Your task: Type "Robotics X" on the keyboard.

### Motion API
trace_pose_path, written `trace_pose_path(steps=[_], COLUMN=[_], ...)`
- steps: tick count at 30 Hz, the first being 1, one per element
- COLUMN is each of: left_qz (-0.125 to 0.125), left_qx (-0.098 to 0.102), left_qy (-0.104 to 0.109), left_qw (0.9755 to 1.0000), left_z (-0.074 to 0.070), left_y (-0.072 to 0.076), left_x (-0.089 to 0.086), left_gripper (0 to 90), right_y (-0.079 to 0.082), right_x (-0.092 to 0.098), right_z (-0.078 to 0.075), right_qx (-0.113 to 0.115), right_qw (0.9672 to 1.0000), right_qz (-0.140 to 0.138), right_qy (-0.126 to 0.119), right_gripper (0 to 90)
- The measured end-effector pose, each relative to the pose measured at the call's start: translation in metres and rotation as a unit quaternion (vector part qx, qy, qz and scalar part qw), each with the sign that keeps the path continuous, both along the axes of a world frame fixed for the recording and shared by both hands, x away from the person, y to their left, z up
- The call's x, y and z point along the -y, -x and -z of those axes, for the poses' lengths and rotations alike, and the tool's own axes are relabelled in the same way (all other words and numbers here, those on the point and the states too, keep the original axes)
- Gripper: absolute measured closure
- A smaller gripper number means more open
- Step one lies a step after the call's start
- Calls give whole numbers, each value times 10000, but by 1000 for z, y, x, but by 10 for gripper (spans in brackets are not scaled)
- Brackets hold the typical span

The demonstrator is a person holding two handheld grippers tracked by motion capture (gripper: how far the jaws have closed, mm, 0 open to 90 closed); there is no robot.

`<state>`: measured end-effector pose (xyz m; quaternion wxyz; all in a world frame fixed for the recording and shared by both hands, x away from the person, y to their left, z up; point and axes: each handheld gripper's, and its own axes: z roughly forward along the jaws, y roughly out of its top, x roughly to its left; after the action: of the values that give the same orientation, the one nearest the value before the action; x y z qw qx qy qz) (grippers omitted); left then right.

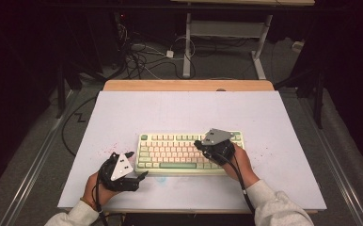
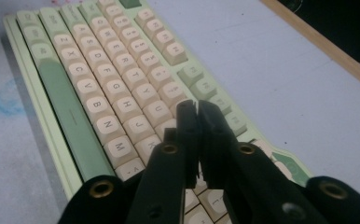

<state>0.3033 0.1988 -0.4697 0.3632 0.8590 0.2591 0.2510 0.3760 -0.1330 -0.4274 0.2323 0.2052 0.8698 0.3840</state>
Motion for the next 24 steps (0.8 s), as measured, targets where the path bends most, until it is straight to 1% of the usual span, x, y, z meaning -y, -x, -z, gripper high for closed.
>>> trace_pose_path(steps=[2,3,5,8,10,11,13,14,15,16,18,20,22,24], left_qz=[-1,2,11,18,18,18,21,23,18,11,7,6,8,-3], left_qx=[1,-4,-7,-22,10,6,7,9,14,21,23,22,20,27], left_qy=[-17,-23,-21,-40,-89,-75,-72,-69,-64,-57,-49,-66,-63,-57], left_qw=[10000,10000,10000,10000,10000,10000,10000,10000,10000,10000,10000,10000,10000,10000], left_z=[0,1,1,1,0,1,0,0,0,0,0,0,-1,-1], left_y=[0,0,0,-1,-1,-1,-1,-1,-1,-1,-1,-1,-1,0], left_x=[0,0,0,0,0,0,0,0,0,0,-1,0,-1,-1], left_gripper=[181,182,182,182,182,183,183,183,183,183,183,193,193,193], right_y=[2,3,4,7,9,10,13,13,14,16,18,20,22,23], right_x=[3,5,7,9,9,10,10,10,10,10,11,12,13,15], right_z=[-3,-5,-7,-10,-11,-12,-13,-13,-14,-14,-15,-14,-14,-14], right_qx=[44,70,67,110,113,116,172,172,176,215,284,389,449,484], right_qw=[10000,9999,9998,9997,9996,9996,9994,9994,9993,9992,9990,9984,9981,9977], right_qz=[15,26,36,28,31,23,33,33,39,56,71,90,91,138], right_qy=[-81,-108,-173,-207,-250,-265,-307,-307,-327,-321,-350,-404,-402,-462], right_gripper=[873,857,851,804,776,757,691,691,649,587,549,469,393,346])
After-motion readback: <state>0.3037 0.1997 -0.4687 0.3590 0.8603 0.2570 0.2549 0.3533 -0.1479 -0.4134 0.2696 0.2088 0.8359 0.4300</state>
